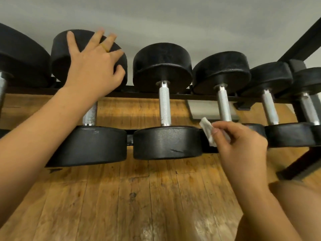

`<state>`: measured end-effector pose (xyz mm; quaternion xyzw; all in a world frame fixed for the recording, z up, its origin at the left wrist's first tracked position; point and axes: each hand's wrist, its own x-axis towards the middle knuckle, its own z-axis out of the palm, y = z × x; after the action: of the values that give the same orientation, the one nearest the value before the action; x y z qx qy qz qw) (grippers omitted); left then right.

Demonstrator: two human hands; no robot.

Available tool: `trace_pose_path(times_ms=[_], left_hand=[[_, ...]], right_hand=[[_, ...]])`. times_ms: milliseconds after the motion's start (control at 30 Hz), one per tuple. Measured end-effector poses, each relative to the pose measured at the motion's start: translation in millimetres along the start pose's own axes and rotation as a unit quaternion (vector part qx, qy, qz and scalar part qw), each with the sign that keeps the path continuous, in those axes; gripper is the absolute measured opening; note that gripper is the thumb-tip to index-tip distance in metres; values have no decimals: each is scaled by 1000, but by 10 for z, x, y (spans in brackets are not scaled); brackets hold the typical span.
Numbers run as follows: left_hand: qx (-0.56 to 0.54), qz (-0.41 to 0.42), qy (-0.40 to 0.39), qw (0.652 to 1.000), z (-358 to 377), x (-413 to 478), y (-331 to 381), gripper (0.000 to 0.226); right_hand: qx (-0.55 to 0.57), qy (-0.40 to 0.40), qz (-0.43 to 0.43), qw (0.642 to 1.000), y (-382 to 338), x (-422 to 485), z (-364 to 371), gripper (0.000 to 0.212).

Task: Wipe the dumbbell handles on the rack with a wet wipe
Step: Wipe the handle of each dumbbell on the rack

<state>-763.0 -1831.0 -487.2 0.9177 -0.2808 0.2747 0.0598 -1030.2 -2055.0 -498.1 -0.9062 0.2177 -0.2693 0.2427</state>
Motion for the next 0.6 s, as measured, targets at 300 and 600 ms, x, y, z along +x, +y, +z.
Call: trace_pose_path(times_ms=[300,600], left_hand=[[16,23,17,999,160,-23,-84,48],[9,19,5,1000,79,-19,-11,49]], right_hand=[[309,114,191,924,176,-494,636,25],[375,136,205,894,-82,-646,811,33]])
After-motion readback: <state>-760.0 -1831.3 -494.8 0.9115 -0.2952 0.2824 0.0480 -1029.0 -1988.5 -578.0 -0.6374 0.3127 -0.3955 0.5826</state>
